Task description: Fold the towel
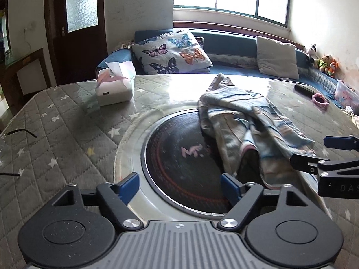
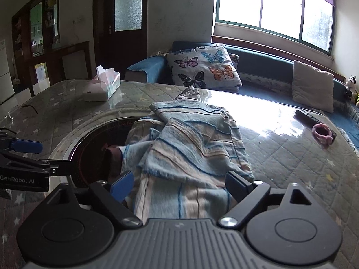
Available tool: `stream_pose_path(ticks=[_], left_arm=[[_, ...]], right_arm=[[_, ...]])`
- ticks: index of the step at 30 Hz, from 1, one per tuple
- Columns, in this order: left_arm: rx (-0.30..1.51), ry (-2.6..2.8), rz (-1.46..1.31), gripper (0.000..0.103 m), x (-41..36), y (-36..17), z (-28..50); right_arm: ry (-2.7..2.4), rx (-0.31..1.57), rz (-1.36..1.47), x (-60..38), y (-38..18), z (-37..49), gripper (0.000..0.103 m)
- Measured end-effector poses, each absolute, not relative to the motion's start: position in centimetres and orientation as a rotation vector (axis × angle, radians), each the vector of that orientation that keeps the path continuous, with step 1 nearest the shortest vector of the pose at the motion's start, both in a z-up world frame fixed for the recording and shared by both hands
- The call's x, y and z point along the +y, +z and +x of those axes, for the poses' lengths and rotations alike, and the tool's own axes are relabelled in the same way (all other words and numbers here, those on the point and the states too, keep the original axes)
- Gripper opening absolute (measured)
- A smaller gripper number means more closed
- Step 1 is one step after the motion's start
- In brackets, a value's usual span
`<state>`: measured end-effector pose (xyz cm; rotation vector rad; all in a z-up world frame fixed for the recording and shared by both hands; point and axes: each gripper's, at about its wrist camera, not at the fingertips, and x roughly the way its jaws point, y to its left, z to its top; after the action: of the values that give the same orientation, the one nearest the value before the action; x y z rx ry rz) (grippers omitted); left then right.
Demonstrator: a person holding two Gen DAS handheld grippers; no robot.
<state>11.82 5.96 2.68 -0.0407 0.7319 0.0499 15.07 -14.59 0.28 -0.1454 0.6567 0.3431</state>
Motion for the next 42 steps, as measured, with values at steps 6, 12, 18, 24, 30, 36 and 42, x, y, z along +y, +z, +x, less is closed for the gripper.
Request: stream_pose_path(ticks=[6, 12, 18, 24, 30, 36, 42], left_arm=[[0.739, 0.05, -0.054, 0.065, 7.1, 2.7, 14.3], [0.733, -0.012, -0.06, 0.061, 6.7, 3.1, 16.9], [0.738, -0.1, -0.106, 0.061, 5.4, 3.1, 20.4], [0.766, -0.166, -0.159, 0.063, 4.8, 2.2, 23.3], [0.815, -0.22, -0.263, 0.051, 5.2, 0.8, 25.2], [0.769, -0.252, -0.28, 0.004, 5.2, 1.1, 24.7], [0.677, -0.216, -0.264, 0.003, 5.9, 3.9, 21.4]], right_arm=[[0.361, 0.684, -0.145, -12.7, -0.1, 18.1, 0.079], [0.368, 0.751, -0.131, -12.2, -1.2, 20.5, 0.055], [0.36, 0.761, -0.094, -14.1, -1.2, 20.4, 0.027], [0.324, 0.718, -0.05, -16.8, -0.1, 19.6, 0.008], [0.297, 0.717, -0.024, -19.0, 0.0, 19.4, 0.004], [0.263, 0.707, -0.004, -20.1, 0.0, 19.0, 0.004], [0.194, 0.67, 0.033, -22.8, 0.9, 17.6, 0.003]])
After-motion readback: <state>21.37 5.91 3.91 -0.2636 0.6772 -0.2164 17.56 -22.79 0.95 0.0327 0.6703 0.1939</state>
